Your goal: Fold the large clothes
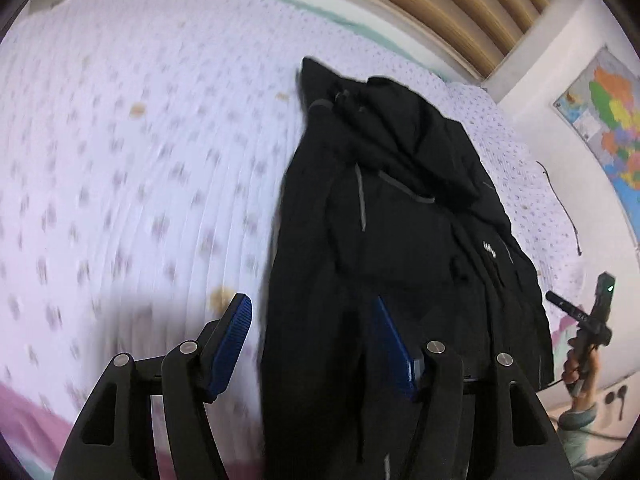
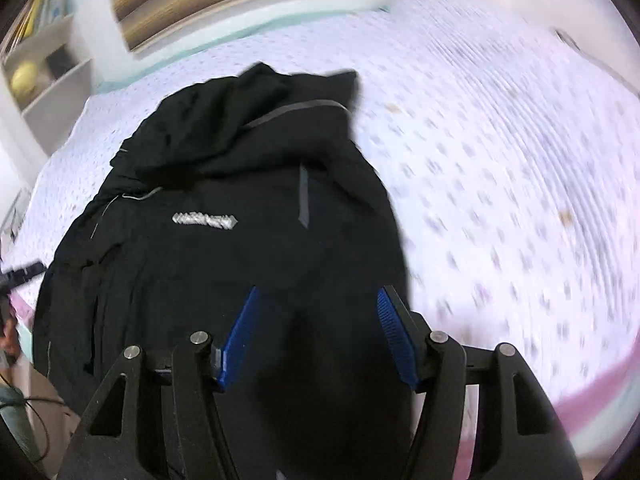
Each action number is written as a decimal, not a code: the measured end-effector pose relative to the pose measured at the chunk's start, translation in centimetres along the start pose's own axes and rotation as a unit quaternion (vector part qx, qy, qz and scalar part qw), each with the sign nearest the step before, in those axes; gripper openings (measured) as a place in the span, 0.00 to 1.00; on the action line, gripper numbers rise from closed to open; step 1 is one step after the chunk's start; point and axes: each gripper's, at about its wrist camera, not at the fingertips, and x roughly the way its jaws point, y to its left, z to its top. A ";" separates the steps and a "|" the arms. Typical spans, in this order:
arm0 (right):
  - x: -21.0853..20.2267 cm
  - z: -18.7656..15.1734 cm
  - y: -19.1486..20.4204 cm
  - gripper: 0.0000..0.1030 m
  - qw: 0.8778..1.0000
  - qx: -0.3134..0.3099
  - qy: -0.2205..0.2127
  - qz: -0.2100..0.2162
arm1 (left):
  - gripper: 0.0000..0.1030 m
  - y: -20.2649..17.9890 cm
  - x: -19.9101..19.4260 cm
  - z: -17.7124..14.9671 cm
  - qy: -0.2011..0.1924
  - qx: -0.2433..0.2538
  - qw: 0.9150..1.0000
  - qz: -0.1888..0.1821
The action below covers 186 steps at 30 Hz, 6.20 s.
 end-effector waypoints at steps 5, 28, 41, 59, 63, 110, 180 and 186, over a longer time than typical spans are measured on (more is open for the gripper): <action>0.2 -2.0 -3.4 0.63 0.998 0.056 0.010 0.003 | 0.63 -0.4 2.6 -1.3 0.027 -0.031 0.998 -0.041; -1.8 -10.4 -2.1 0.46 0.972 0.100 0.084 0.194 | 0.64 -3.8 0.4 -9.0 0.031 -0.064 0.965 -0.252; -6.9 -5.4 -2.2 0.14 0.976 0.089 -0.014 0.200 | 0.10 -3.8 -1.2 -4.7 -0.008 -0.058 0.971 -0.231; -1.8 17.8 -0.3 0.14 0.970 0.117 -0.154 0.145 | 0.17 -10.5 3.7 19.4 -0.158 -0.022 0.981 -0.109; 4.2 21.8 1.0 0.14 0.982 0.099 -0.144 0.067 | 0.17 -9.7 10.5 22.9 -0.157 -0.034 0.986 -0.043; 19.9 28.5 -4.3 0.89 0.997 -0.002 -0.037 0.068 | 0.76 -2.4 20.3 30.9 -0.037 -0.018 0.998 -0.050; 24.2 27.4 12.2 0.70 0.997 -0.020 0.060 0.032 | 0.58 -23.7 27.7 28.5 0.035 0.056 0.998 0.018; 26.6 25.8 13.2 0.71 0.997 -0.050 0.061 -0.005 | 0.58 -22.2 32.0 28.1 0.084 0.051 0.995 0.032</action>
